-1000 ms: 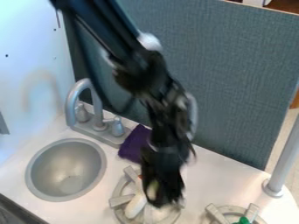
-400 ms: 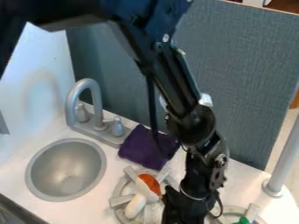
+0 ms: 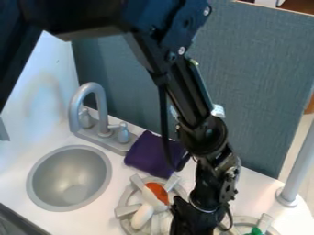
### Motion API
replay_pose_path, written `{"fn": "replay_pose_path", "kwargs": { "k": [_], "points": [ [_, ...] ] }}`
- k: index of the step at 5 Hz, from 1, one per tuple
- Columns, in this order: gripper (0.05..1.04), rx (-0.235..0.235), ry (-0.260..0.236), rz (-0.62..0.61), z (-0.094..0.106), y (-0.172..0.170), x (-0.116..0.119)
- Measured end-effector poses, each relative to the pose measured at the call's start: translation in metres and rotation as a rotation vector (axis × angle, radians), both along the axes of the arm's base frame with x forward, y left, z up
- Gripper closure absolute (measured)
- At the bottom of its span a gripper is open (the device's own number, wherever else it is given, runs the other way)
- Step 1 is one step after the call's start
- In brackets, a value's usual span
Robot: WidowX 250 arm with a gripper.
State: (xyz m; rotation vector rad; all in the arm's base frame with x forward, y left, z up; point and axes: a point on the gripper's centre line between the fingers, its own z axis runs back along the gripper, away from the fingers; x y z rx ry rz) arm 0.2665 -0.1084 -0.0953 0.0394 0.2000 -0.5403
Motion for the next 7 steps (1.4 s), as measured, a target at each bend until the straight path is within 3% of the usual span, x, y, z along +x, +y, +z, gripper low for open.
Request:
{"fn": "replay_pose_path", "kwargs": {
  "k": [1,2,3,4,5,6,7],
  "points": [
    [0.532,-0.061,0.025,0.039,-0.011,0.010,0.001],
    [0.459,-0.110,0.042,0.059,-0.013,0.010,0.001],
    [0.177,-0.113,0.058,0.065,-0.015,0.009,-0.001],
    [0.102,-0.115,0.063,0.068,-0.014,0.009,-0.002],
    [0.099,-0.136,0.026,0.093,0.006,0.013,-0.009],
    [0.095,-0.222,-0.150,0.197,0.060,0.036,0.008],
    [0.094,-0.285,-0.245,0.280,0.106,0.058,0.023]
  ]
}}
